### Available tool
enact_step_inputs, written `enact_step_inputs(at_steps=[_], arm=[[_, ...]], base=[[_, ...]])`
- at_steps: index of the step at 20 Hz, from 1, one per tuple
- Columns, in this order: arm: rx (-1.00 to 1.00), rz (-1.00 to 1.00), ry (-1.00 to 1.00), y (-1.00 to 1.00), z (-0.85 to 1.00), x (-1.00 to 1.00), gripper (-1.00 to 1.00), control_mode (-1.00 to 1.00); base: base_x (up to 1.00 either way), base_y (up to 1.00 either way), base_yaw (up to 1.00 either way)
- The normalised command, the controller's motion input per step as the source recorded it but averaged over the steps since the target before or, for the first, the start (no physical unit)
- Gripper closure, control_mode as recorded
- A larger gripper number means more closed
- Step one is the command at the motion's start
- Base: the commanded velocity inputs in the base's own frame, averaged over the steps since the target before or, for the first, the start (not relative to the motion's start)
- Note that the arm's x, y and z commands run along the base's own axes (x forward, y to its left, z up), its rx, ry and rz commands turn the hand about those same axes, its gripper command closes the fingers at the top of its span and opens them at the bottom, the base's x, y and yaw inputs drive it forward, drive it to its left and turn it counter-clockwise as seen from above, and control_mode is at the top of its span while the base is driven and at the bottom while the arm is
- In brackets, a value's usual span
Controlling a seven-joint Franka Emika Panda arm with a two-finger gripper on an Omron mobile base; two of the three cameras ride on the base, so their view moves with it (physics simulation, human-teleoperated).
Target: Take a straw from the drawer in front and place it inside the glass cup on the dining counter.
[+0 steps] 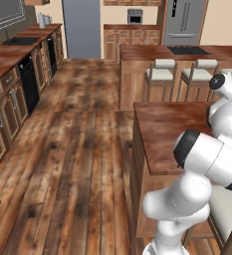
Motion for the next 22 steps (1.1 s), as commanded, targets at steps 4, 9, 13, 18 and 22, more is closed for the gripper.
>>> enact_step_inputs(at_steps=[4,9,13,18,22], arm=[[-0.19,-0.46,0.02,-0.38,-0.15,-0.01,1.00,-1.00],[-0.02,-0.43,0.02,-0.12,0.07,-0.17,1.00,-1.00],[-0.01,-0.34,0.00,0.00,-0.09,-0.23,1.00,-1.00],[-0.01,-0.30,0.00,-0.07,-0.39,-0.03,1.00,-1.00],[-0.01,-0.24,0.00,-0.22,-0.41,-0.05,1.00,-1.00]], base=[[0.00,0.00,0.00],[0.00,0.00,0.00],[0.00,0.00,0.00],[0.00,0.00,0.00],[0.00,0.00,0.00]])
